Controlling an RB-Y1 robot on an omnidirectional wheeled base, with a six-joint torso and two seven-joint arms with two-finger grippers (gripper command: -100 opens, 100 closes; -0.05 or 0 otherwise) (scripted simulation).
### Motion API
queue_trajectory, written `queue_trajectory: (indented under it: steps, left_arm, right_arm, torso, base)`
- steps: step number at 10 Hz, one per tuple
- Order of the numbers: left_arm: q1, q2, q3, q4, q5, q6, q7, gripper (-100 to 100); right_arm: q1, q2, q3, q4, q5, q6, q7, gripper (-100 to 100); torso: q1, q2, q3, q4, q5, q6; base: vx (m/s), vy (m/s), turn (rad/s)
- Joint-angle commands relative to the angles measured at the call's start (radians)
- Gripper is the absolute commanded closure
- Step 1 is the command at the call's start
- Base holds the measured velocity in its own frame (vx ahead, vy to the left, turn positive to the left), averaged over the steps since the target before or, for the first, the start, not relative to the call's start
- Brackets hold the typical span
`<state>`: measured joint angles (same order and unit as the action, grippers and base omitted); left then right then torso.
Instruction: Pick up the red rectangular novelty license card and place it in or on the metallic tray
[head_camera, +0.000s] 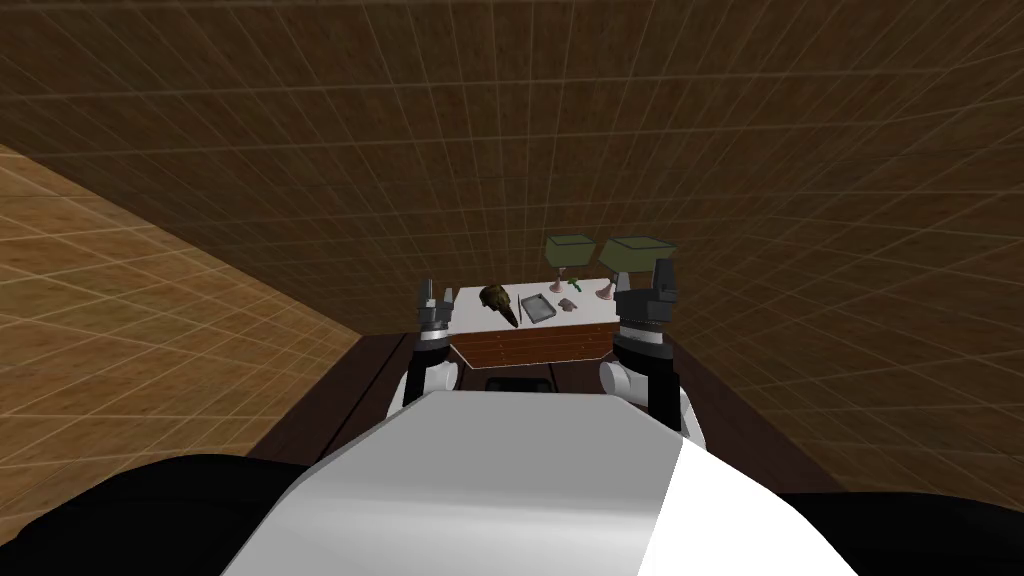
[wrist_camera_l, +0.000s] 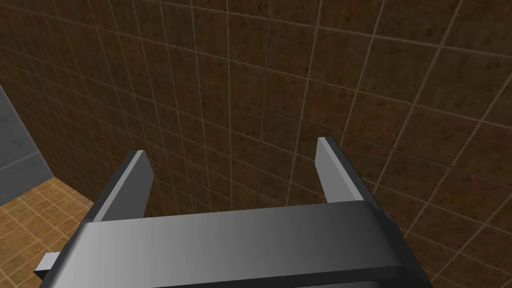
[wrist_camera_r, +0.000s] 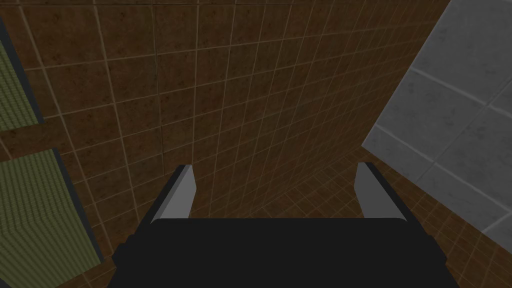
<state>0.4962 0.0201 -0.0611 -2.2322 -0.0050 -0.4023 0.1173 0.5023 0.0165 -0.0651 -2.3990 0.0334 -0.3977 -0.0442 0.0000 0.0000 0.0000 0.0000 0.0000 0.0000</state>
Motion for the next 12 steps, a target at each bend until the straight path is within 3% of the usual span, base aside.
queue_trajectory:
  steps: [1,6,7,9,12]
  left_arm:
    - [0.013,0.031,0.004,0.004,0.001,0.002,-0.015,-100]
    - [0.125,0.189,0.031,0.035,0.007,0.015,-0.129,-100]
    - [0.125,0.203,0.031,0.035,0.007,0.015,-0.137,-100]
    - [0.195,0.272,0.048,0.052,0.011,0.024,-0.201,-100]
    - [0.234,0.347,0.057,0.062,0.013,0.028,-0.256,-100]
  right_arm:
    - [0.000,0.000,0.000,0.000,0.000,0.000,0.000,0]
    - [0.000,0.000,0.000,0.000,0.000,0.000,0.000,0]
    - [0.000,0.000,0.000,0.000,0.000,0.000,0.000,0]
    - [0.000,0.000,0.000,0.000,0.000,0.000,0.000,0]
    - [0.000,0.000,0.000,0.000,0.000,0.000,0.000,0]
  torso:
    - [0.000,0.000,0.000,0.000,0.000,0.000]
    - [-0.001,0.001,0.001,0.000,0.000,0.000]
    - [-0.002,0.001,0.000,0.000,0.000,0.000]
    - [-0.002,0.001,0.000,0.000,0.000,0.000]
    - [-0.001,0.000,0.000,0.000,0.000,0.000]
  base:
    - [0.001,-0.007,-0.084]
    - [-0.005,-0.026,-0.159]
    - [-0.004,-0.027,-0.053]
    - [-0.001,-0.032,-0.176]
    - [-0.001,-0.028,-0.144]
